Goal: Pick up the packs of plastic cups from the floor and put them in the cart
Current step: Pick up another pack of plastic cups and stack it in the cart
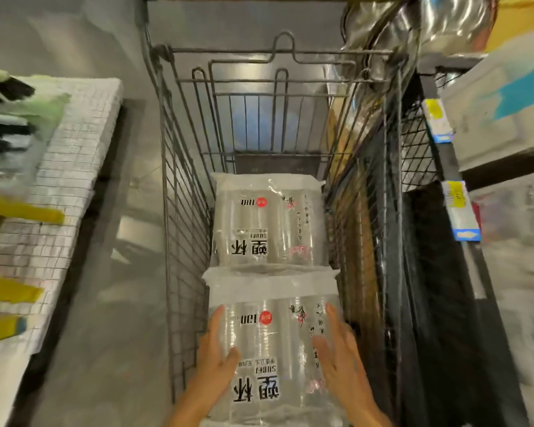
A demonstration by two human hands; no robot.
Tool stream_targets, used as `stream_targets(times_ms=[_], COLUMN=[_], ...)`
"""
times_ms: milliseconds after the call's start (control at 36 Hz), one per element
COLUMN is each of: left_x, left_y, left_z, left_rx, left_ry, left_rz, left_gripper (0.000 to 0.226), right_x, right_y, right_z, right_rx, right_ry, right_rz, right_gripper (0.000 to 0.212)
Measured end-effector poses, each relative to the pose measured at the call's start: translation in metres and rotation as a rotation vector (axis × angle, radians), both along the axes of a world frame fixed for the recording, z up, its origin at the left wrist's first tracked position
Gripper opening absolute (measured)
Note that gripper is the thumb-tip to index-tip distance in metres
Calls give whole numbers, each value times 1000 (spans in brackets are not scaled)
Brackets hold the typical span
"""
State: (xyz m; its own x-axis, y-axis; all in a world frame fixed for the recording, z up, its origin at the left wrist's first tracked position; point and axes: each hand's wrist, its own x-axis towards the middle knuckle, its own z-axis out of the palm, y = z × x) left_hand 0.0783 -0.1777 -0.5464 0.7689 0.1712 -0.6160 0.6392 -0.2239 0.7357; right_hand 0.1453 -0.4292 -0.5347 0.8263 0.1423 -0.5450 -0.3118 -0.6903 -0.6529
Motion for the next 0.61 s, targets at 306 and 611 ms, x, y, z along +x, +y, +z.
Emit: stream_targets(times_ms=[306, 611], left_x=[1, 71], left_y=[3, 21], left_z=[10, 166], left_rx=[75, 384], left_ry=[32, 26], left_rz=[-49, -374], left_gripper=[84, 41], right_x=[4, 76], right_y=[-3, 1], right_z=[22, 143], right_rx=[-110, -364], right_ry=[-33, -204], right_rz=[136, 292], right_gripper=[60, 48])
